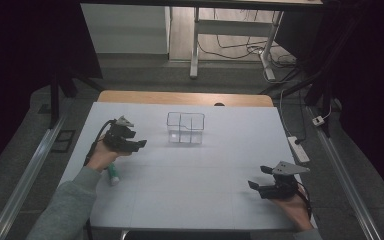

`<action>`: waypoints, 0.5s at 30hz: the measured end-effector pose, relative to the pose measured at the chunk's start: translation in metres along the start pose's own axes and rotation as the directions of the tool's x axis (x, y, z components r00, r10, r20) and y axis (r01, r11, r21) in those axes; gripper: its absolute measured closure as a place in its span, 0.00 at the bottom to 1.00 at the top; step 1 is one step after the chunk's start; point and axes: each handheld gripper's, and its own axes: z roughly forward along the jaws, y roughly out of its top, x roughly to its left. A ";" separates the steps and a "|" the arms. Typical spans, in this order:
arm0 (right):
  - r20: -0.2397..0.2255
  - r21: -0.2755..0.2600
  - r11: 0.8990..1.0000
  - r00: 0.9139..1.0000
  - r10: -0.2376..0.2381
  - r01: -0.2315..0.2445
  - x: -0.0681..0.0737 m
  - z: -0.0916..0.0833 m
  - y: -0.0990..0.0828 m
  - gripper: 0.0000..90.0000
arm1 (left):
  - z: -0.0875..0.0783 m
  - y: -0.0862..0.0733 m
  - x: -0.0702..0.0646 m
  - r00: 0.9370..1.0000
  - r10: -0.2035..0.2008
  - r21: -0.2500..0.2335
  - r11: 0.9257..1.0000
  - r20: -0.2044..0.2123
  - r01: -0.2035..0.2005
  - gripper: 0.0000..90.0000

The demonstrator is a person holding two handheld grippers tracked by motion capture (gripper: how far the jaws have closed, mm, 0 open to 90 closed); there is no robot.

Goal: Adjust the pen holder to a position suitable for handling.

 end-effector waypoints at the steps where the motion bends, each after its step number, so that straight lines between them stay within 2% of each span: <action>1: 0.000 0.000 1.000 1.000 0.000 0.000 0.000 0.000 0.000 0.22 | -0.002 -0.002 0.001 1.000 0.010 0.002 1.000 0.000 -0.010 0.44; 7: -0.004 0.004 1.000 1.000 0.000 0.000 0.000 0.000 0.000 0.22 | -0.013 -0.012 0.008 0.999 0.043 0.010 0.999 0.010 -0.043 0.43; 15: -0.003 0.006 1.000 1.000 0.000 0.000 0.000 0.000 0.000 0.22 | -0.030 -0.025 0.013 0.999 0.051 0.024 0.998 -0.005 -0.050 0.43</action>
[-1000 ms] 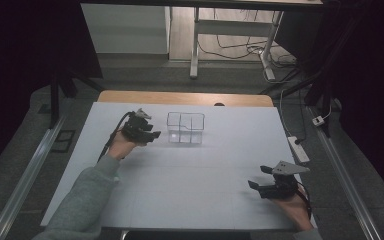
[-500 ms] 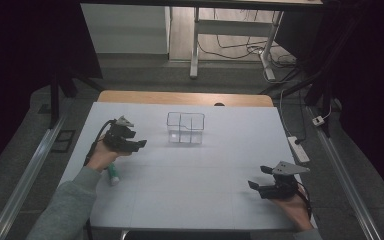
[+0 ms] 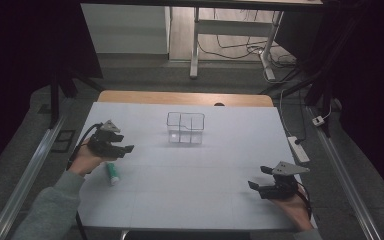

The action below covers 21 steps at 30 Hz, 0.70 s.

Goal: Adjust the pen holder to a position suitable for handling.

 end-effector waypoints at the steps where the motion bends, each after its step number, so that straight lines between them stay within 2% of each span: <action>1: 0.000 0.000 1.000 1.000 0.000 0.000 0.000 0.000 0.000 0.22 | -0.002 -0.001 0.000 1.000 0.000 -0.001 1.000 -0.001 0.000 0.43; 4: -0.001 0.001 1.000 1.000 -0.001 0.001 0.000 0.000 0.000 0.22 | -0.010 -0.005 0.000 1.000 0.015 0.002 1.000 -0.005 -0.015 0.43; 11: -0.004 -0.004 1.000 1.000 0.000 0.000 0.000 0.000 0.000 0.22 | -0.023 -0.009 0.006 0.996 0.086 0.029 0.996 0.008 -0.086 0.42; 14: -0.004 -0.002 1.000 1.000 0.000 0.000 0.000 0.000 0.000 0.22 | -0.026 -0.011 0.011 0.992 0.125 0.046 0.991 0.030 -0.126 0.42; 18: -0.004 0.002 1.000 1.000 -0.001 0.001 0.000 0.000 0.000 0.22 | -0.027 -0.014 0.016 0.983 0.177 0.081 0.980 0.049 -0.180 0.41; 19: -0.003 0.003 1.000 1.000 -0.001 0.001 0.000 0.000 0.000 0.22 | -0.027 -0.015 0.017 0.982 0.182 0.085 0.979 0.055 -0.187 0.40; 21: -0.005 0.002 1.000 1.000 0.001 -0.001 0.000 0.001 0.000 0.22 | -0.027 -0.016 0.019 0.983 0.176 0.094 0.979 0.054 -0.181 0.39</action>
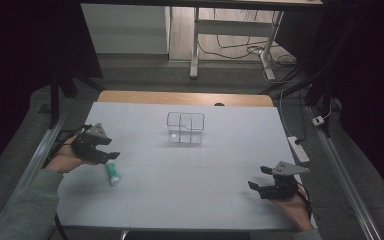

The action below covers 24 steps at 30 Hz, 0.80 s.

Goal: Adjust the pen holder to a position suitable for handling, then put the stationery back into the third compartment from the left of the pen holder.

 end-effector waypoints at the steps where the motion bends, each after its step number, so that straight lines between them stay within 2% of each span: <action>1: 0.001 0.000 1.000 1.000 0.000 0.000 0.000 0.000 0.000 0.22 | 0.000 0.000 0.001 1.000 -0.002 0.003 1.000 -0.001 0.002 0.39; 4: 0.002 0.001 1.000 1.000 0.000 0.000 0.000 0.000 0.000 0.22 | -0.002 -0.002 0.001 1.000 0.002 0.006 1.000 0.008 -0.002 0.39; 8: 0.001 0.001 1.000 1.000 0.000 0.000 0.000 0.000 0.000 0.22 | -0.004 -0.004 -0.004 1.000 0.004 0.039 0.999 0.000 -0.004 0.38; 16: 0.001 0.002 1.000 1.000 0.003 -0.003 0.000 -0.001 0.000 0.22 | -0.005 -0.012 -0.011 0.995 -0.093 0.073 0.993 -0.021 0.095 0.37; 20: -0.005 -0.016 1.000 1.000 0.008 -0.008 0.000 -0.002 0.000 0.23 | -0.008 -0.015 -0.013 0.987 -0.157 0.064 0.985 -0.031 0.159 0.36; 24: -0.014 -0.028 1.000 1.000 0.006 -0.006 0.000 -0.003 0.002 0.23 | -0.010 -0.014 -0.019 0.975 -0.213 0.063 0.974 -0.058 0.216 0.36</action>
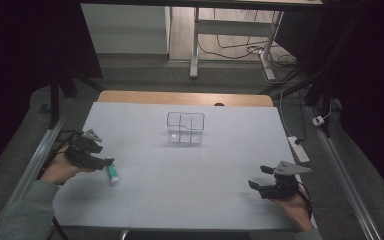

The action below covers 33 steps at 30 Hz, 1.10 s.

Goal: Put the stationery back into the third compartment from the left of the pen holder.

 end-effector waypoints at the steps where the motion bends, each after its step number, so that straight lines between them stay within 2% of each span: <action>1: 0.003 -0.001 1.000 1.000 -0.006 0.006 0.000 0.000 0.001 0.23 | 0.000 0.001 -0.002 1.000 -0.015 -0.001 1.000 -0.008 0.015 0.36; 5: -0.007 -0.017 1.000 1.000 -0.009 0.009 0.001 -0.001 0.003 0.23 | 0.003 0.004 -0.010 0.995 -0.088 0.009 0.996 -0.039 0.088 0.36; 8: 0.002 -0.028 1.000 1.000 -0.009 0.009 0.001 -0.003 0.004 0.23 | 0.009 0.007 -0.014 0.985 -0.157 0.026 0.987 -0.064 0.159 0.36; 11: -0.008 -0.045 0.999 1.000 0.006 -0.006 -0.001 -0.005 0.004 0.23 | 0.014 0.010 -0.014 0.969 -0.228 0.028 0.973 -0.094 0.231 0.36; 13: -0.007 -0.059 0.998 1.000 0.017 -0.017 -0.002 -0.007 0.005 0.23 | 0.017 0.011 -0.014 0.956 -0.272 0.033 0.960 -0.110 0.277 0.36; 15: -0.012 -0.068 0.997 1.000 0.022 -0.022 -0.002 -0.007 0.005 0.23 | 0.021 0.012 -0.013 0.944 -0.304 0.035 0.950 -0.129 0.310 0.35; 17: -0.014 -0.074 0.997 1.000 0.020 -0.021 -0.001 -0.007 0.006 0.23 | 0.026 0.011 -0.010 0.923 -0.356 0.035 0.931 -0.149 0.364 0.35; 18: -0.019 -0.075 0.997 1.000 0.020 -0.022 -0.001 -0.007 0.006 0.23 | 0.029 0.010 -0.009 0.914 -0.380 0.040 0.920 -0.145 0.389 0.35; 20: -0.019 -0.080 0.997 1.000 0.020 -0.021 -0.001 -0.008 0.006 0.23 | 0.033 0.009 -0.008 0.900 -0.405 0.041 0.908 -0.163 0.416 0.35; 22: -0.020 -0.091 0.996 1.000 0.021 -0.023 0.000 -0.009 0.007 0.23 | 0.036 0.010 -0.007 0.893 -0.410 0.048 0.904 -0.185 0.425 0.35; 24: -0.021 -0.084 0.996 1.000 0.015 -0.017 0.000 -0.008 0.008 0.23 | 0.038 0.009 -0.006 0.884 -0.426 0.056 0.895 -0.193 0.443 0.35; 27: -0.015 -0.077 0.997 1.000 0.005 -0.006 0.001 -0.006 0.008 0.23 | 0.043 0.008 -0.005 0.864 -0.465 0.064 0.873 -0.192 0.484 0.36; 30: -0.012 -0.073 0.997 1.000 0.001 -0.002 0.002 -0.006 0.008 0.23 | 0.050 0.010 -0.006 0.848 -0.491 0.086 0.853 -0.198 0.514 0.36; 33: -0.011 -0.074 0.997 1.000 0.001 -0.001 0.002 -0.007 0.008 0.24 | 0.056 0.012 -0.008 0.840 -0.502 0.101 0.843 -0.205 0.528 0.37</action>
